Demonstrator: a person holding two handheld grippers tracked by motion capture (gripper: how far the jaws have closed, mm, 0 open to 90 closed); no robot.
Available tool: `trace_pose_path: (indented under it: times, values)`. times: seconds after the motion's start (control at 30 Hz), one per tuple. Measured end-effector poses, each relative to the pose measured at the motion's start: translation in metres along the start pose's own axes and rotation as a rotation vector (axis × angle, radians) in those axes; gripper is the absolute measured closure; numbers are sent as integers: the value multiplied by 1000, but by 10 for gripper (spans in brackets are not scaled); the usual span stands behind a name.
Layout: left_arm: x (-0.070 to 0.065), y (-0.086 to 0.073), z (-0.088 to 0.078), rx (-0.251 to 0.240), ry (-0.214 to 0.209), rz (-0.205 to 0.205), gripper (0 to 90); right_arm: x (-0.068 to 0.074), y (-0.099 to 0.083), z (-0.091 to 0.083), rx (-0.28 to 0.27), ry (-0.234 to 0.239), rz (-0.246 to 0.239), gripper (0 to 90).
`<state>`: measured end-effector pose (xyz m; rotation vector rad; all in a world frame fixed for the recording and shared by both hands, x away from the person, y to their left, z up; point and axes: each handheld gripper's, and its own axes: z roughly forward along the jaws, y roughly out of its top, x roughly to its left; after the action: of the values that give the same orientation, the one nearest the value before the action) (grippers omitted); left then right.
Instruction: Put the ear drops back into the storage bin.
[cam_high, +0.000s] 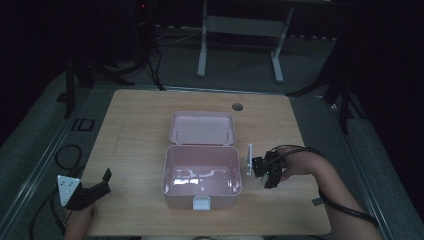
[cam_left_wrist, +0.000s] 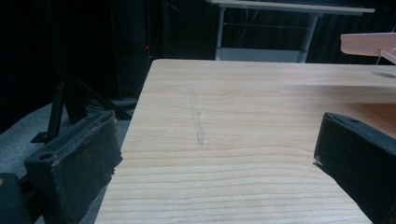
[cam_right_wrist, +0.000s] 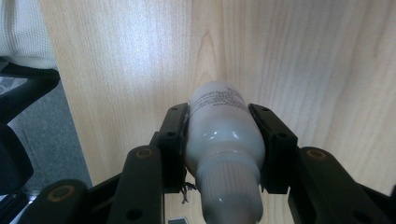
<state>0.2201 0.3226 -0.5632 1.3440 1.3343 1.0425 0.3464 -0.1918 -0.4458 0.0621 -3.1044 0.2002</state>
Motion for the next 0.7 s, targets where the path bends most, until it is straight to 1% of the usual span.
trace_pose_path:
  times: [0.07, 0.2, 0.3, 0.33, 0.37, 0.53, 0.7]
  values:
    - [0, 0, 0, 2, 0, 1, 5, 3, 0, -8, -8, 1, 0, 598]
    - [0, 0, 0, 2, 0, 1, 5, 5, 2, -18, -17, -3, -9, 598]
    - [0, 0, 0, 4, 0, 0, 5, 7, 4, -27, -20, -13, -18, 598]
    - [0, 0, 0, 4, 0, 0, 5, 7, 4, -27, -20, -13, -18, 598]
    - [0, 0, 0, 3, 0, 0, 5, 8, 5, -32, -22, -18, -15, 598]
    - [0, 0, 0, 4, -1, 1, 5, 11, 9, -43, -27, -15, -30, 598]
    - [0, 0, 0, 3, 0, 0, 5, 11, 12, -53, -27, -27, -27, 598]
